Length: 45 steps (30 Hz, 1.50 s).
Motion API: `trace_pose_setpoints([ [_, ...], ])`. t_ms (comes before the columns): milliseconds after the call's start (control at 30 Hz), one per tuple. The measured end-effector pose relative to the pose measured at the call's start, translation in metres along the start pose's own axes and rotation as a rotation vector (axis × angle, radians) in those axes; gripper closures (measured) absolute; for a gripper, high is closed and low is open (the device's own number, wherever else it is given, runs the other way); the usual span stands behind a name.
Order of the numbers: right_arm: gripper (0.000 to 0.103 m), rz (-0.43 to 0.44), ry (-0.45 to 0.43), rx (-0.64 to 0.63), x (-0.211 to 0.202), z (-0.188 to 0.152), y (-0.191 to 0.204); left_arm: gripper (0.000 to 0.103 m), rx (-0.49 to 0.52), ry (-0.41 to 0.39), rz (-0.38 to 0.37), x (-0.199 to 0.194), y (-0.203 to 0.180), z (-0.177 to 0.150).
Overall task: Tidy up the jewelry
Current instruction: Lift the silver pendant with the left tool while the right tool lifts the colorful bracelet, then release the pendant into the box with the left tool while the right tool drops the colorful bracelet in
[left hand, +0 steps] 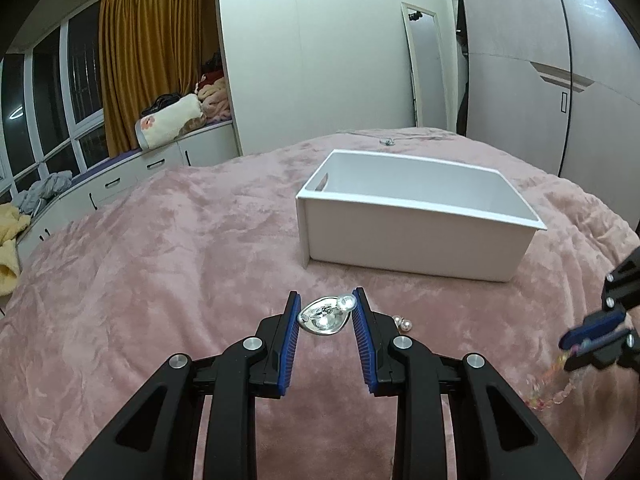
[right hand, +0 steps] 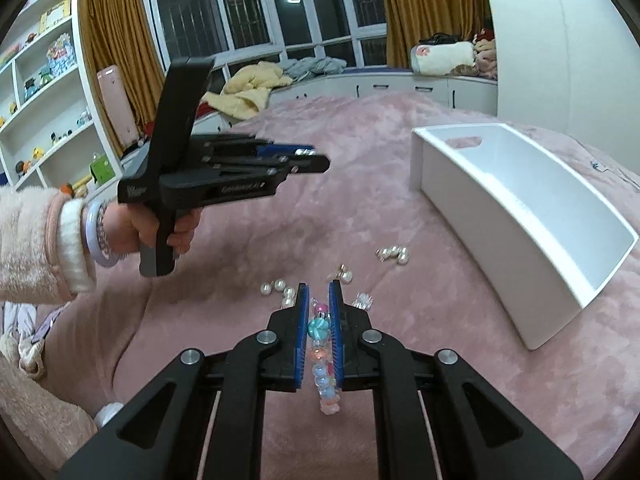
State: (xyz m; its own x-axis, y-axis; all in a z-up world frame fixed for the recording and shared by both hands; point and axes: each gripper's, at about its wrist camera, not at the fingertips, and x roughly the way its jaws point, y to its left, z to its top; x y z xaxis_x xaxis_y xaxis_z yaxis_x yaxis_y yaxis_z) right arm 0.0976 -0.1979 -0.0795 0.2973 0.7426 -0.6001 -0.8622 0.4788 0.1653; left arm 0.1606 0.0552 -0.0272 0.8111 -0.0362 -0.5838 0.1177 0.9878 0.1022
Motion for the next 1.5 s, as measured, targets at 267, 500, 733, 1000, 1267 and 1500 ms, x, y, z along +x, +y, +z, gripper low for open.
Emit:
trace_pose_setpoints([
  [267,0.092,-0.032,-0.063,0.029,-0.013,0.021,-0.016,0.072,0.002,-0.047,-0.001,-0.011,0.002,0.012],
  [500,0.092,-0.089,-0.136,0.065,-0.033,0.044,-0.047,0.072,-0.018,-0.074,-0.008,-0.005,0.005,0.036],
  [733,0.092,-0.145,-0.182,0.109,-0.049,0.061,-0.088,0.072,0.022,-0.071,-0.031,0.02,-0.014,0.076],
  [1000,0.092,-0.18,-0.221,0.15,-0.058,0.083,-0.128,0.072,0.043,-0.06,-0.097,0.057,-0.043,0.12],
  [1267,0.092,-0.22,-0.232,0.17,-0.053,0.095,-0.161,0.072,0.059,0.016,-0.133,0.111,-0.07,0.147],
  [1500,0.092,-0.233,-0.175,0.242,-0.031,0.082,-0.197,0.072,0.032,0.184,-0.149,0.165,-0.079,0.161],
])
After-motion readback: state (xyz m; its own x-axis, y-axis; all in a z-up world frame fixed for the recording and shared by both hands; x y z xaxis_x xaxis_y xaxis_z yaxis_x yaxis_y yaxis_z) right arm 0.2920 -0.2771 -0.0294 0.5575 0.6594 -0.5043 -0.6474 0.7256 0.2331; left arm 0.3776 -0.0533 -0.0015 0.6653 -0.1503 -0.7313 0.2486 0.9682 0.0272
